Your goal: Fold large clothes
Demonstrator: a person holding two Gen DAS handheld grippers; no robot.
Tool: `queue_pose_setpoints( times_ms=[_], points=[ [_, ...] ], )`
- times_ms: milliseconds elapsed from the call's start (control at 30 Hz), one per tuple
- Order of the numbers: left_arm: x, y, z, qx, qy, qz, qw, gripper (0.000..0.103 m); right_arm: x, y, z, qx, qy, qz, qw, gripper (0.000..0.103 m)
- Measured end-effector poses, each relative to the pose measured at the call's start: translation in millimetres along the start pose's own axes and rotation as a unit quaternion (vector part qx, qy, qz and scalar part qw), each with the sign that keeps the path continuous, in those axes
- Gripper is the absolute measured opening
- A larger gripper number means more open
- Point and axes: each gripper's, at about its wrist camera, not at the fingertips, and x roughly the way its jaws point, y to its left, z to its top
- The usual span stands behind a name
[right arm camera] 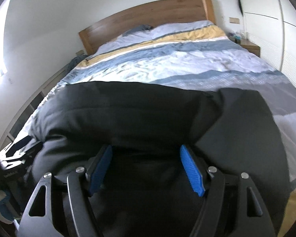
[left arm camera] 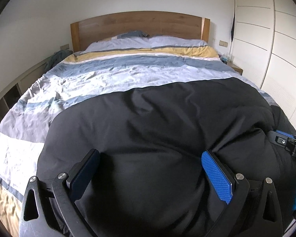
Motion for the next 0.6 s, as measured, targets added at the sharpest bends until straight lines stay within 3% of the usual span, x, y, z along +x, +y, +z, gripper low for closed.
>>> queue_pose_setpoints(
  times_ms=[200,300,600],
  points=[
    [5,45,-9,-0.074,0.031,-0.002,0.9968,0.103,-16,-60,-18,0.029,0.001,-0.040,0.999,0.070],
    [2,75,-15,-0.113,0.044,0.024,0.9923,0.103,-25,-84,-29,0.034,0.005,-0.068,0.997,0.070],
    [-59,101,-45,-0.143,0.030,0.064,0.9872,0.102,-74,-107,-49,0.033,0.023,-0.133,0.990,0.070]
  ],
)
